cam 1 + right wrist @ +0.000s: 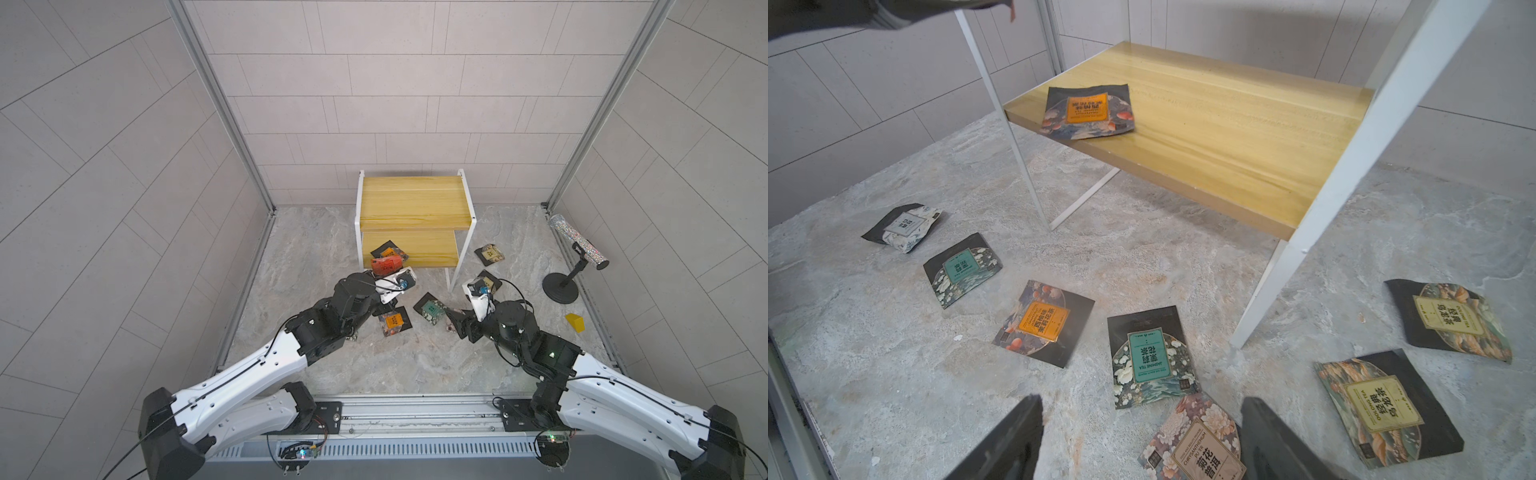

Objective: Remove the tea bags from the shelf
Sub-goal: Pick up the tea bag from the shelf, then place the tea bag at the center of the board.

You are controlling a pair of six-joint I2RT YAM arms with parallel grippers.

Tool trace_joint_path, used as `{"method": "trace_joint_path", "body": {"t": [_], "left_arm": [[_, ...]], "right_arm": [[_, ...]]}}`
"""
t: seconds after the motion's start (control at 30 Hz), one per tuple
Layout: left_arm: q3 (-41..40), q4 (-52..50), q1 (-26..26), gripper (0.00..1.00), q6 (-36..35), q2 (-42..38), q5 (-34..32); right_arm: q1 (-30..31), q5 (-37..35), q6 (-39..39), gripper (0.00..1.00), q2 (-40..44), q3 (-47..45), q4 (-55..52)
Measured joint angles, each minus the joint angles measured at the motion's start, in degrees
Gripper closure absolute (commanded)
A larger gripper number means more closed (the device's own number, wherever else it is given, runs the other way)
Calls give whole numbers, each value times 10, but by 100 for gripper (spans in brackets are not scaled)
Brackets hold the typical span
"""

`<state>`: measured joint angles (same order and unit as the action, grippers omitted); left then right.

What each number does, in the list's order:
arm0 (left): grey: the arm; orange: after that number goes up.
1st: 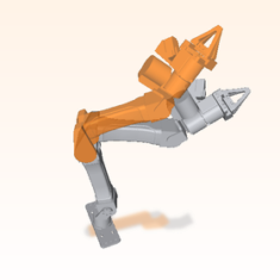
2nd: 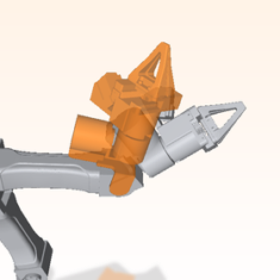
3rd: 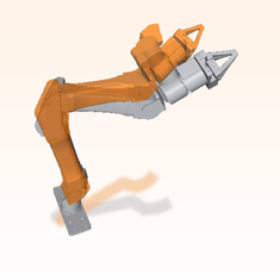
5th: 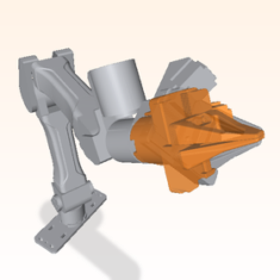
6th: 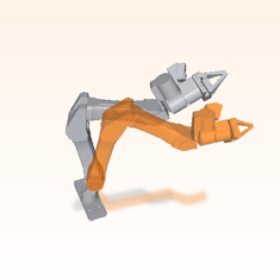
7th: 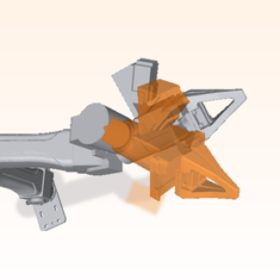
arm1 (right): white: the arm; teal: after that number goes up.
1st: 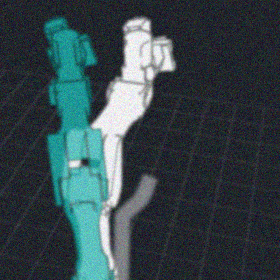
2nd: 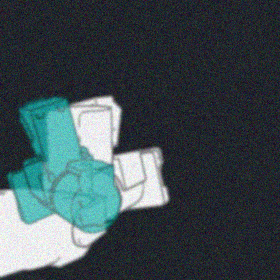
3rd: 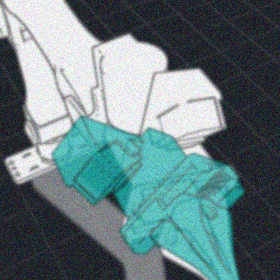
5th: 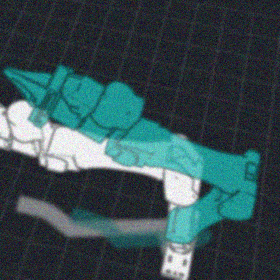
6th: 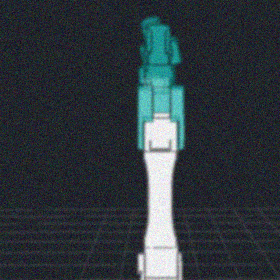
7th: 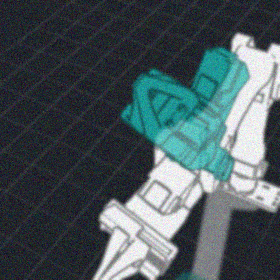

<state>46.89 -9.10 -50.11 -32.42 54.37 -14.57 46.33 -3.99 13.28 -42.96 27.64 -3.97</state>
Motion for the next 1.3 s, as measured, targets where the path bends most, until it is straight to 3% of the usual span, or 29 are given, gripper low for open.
{"method": "trace_joint_path", "body": {"t": [0.4,0.8,0.97,1.2,1.3], "left_arm": [[-33,-93,-5,100,158,-91,-97],[-48,-172,6,100,318,-123,-274],[-44,-213,93,100,387,-106,-279],[-24,-227,263,100,446,-43,-203],[-22,-221,308,100,453,0,-174]], "right_arm": [[-2,21,-2,22,-35,0,23],[-2,28,-4,22,-48,0,37],[-2,29,-4,22,-48,0,37],[-2,29,-4,22,-31,0,37],[-2,29,-4,22,-27,0,37]]}}
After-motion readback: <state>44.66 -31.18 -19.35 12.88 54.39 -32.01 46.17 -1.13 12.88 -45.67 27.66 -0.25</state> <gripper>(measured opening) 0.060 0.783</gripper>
